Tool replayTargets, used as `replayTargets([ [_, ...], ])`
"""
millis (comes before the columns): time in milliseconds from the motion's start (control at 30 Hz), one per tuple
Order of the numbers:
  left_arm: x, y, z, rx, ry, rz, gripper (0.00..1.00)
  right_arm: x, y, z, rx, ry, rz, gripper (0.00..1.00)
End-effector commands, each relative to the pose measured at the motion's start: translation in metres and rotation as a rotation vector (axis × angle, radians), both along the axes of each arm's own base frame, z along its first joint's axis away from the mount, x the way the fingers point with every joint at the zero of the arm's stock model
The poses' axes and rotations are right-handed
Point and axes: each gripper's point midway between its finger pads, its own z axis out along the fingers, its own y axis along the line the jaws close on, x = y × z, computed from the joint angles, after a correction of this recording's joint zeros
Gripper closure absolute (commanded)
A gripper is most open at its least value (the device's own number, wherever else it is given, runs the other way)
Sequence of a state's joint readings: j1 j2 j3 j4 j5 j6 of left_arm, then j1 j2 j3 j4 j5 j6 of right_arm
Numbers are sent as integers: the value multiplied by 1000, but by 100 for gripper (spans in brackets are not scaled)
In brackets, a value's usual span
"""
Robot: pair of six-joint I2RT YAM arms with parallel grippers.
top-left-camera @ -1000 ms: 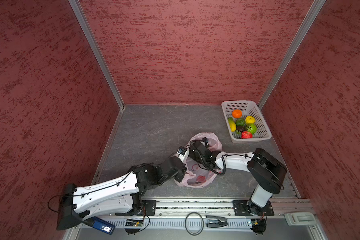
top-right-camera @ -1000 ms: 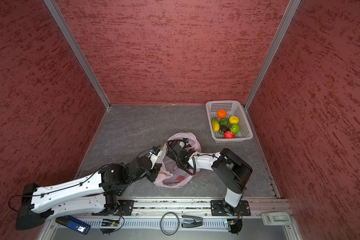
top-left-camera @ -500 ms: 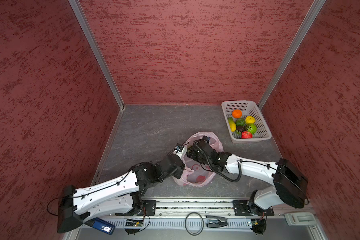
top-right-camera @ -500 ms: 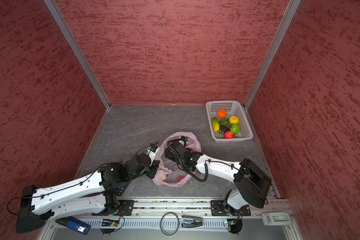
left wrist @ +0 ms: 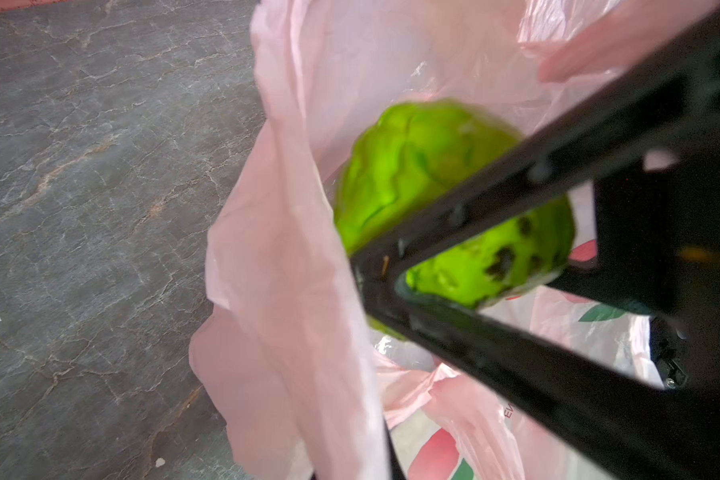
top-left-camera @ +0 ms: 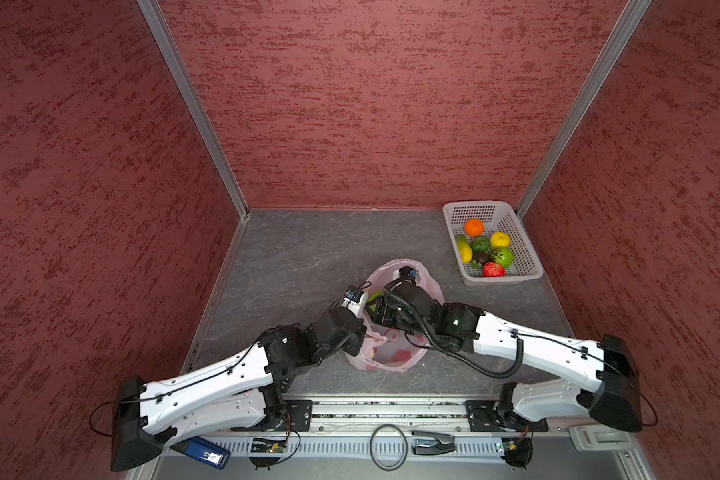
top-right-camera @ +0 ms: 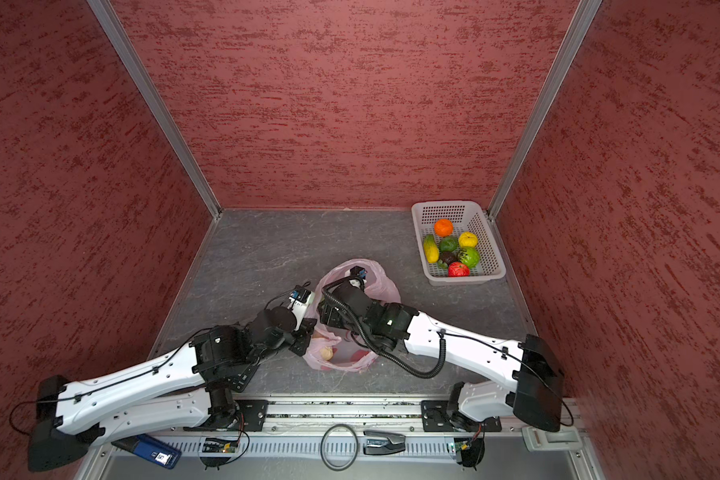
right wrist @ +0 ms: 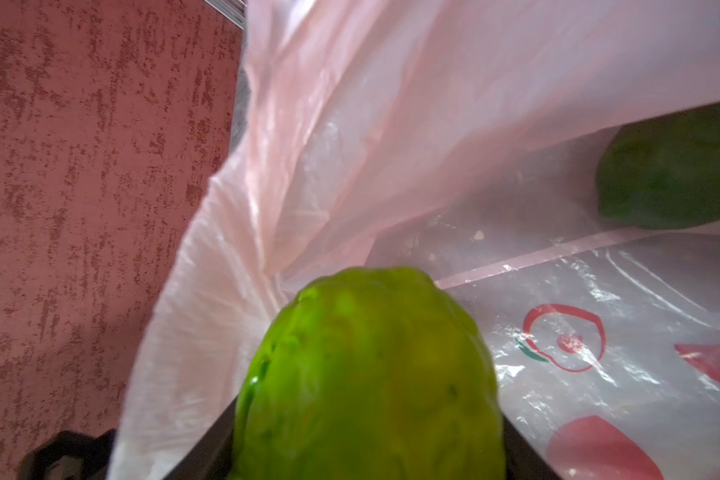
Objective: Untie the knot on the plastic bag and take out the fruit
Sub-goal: 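Lift the custard apple out and carry it to the white basket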
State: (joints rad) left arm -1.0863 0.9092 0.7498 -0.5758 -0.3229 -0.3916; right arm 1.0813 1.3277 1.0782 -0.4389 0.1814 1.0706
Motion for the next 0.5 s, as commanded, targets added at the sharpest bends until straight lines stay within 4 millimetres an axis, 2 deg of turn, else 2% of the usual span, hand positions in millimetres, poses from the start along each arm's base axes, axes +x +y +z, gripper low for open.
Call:
replayTargets([
  [0,2,6,0,9,-17,8,100,0,-13,24,-16,-36,-24,51],
  [233,2,3,3,6,-23,-5,100,1,-19,66,28,-87,-30,51],
  [367,2,1,3,5,-23,-15,100,10,-26,85,52,-123,-56,51],
  [467,2,-1,3,7,-22,-20,100,23,-42,93,49,-147,-93,51],
])
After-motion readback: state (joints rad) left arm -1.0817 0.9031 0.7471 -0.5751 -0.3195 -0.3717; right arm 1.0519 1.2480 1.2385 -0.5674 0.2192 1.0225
